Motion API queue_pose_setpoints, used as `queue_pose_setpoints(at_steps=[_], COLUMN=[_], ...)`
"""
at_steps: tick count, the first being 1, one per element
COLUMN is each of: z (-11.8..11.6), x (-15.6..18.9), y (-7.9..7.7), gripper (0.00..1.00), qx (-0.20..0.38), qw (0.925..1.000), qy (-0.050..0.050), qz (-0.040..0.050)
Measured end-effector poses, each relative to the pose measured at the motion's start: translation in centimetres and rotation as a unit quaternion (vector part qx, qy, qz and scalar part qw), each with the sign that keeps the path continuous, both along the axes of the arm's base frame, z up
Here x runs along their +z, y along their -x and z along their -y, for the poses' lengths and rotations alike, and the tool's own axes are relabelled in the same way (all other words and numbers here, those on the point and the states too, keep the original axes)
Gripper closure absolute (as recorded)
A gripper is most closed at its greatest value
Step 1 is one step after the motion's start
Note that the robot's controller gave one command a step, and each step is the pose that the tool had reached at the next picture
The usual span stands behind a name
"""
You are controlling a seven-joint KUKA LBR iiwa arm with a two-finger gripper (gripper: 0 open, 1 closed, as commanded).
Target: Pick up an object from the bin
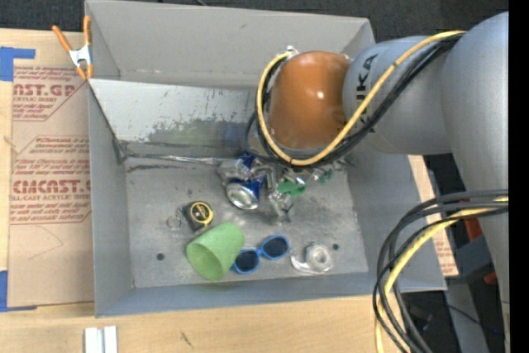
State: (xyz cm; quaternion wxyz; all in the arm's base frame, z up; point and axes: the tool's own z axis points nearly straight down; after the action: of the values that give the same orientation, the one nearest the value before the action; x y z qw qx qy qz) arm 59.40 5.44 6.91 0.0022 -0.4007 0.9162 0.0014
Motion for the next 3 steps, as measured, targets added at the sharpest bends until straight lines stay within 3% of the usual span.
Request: queue_pose_setpoints(at_steps=[1, 2, 3], z=[-12.8, -12.3, -12.4], x=[0.2, 0.3, 3.4], y=[0.8, 0.6, 0.6], gripper=[0.00, 1.00, 1.00], qx=[0.036, 0.032, 0.032], qw=[0.9994, 0.9995, 0.9995], qy=[-0.001, 0.001, 0.001], qz=[0.0017, 0.0014, 0.0013])
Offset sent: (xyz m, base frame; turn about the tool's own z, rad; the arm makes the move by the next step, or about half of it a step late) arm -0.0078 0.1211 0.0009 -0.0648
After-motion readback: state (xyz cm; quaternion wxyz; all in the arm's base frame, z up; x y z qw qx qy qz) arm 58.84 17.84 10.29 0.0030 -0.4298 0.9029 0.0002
